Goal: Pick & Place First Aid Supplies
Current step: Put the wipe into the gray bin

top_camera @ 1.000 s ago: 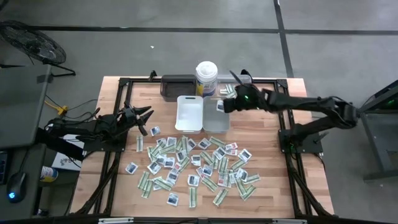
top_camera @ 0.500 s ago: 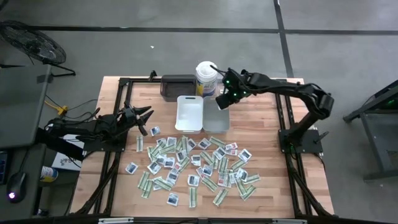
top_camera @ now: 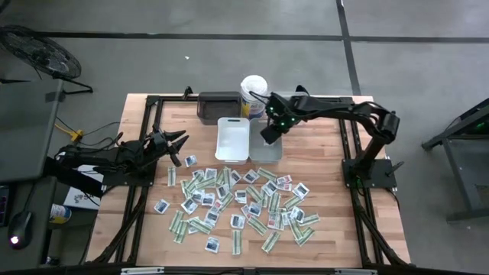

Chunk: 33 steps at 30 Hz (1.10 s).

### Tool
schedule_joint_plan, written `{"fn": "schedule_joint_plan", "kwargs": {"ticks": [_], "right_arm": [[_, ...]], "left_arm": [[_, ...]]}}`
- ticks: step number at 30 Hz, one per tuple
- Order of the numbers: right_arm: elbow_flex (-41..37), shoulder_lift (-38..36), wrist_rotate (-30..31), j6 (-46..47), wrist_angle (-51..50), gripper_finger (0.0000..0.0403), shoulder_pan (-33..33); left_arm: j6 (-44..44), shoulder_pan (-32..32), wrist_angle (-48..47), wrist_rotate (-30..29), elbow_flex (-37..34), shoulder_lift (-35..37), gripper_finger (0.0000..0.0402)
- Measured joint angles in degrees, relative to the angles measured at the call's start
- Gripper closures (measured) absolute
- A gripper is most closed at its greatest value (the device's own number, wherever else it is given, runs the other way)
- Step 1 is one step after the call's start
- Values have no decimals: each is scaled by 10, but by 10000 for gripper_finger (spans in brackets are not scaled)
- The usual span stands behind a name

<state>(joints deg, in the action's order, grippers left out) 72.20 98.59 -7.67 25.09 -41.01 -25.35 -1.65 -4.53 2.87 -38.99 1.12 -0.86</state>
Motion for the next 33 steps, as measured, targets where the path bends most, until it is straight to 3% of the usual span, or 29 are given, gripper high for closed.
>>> {"fn": "schedule_joint_plan", "kwargs": {"ticks": [8,19,22,33], "right_arm": [[1,-44,-11,-27,-75,235,12],[0,-135,54,6,-310,229,170],[-31,-154,52,23,-301,231,203],[-244,-229,4,138,-124,236,293]], "left_arm": [[0,0,0,0,0,0,300],[0,0,0,0,0,0,300],[0,0,0,0,0,0,300],[0,0,0,0,0,0,300]]}}
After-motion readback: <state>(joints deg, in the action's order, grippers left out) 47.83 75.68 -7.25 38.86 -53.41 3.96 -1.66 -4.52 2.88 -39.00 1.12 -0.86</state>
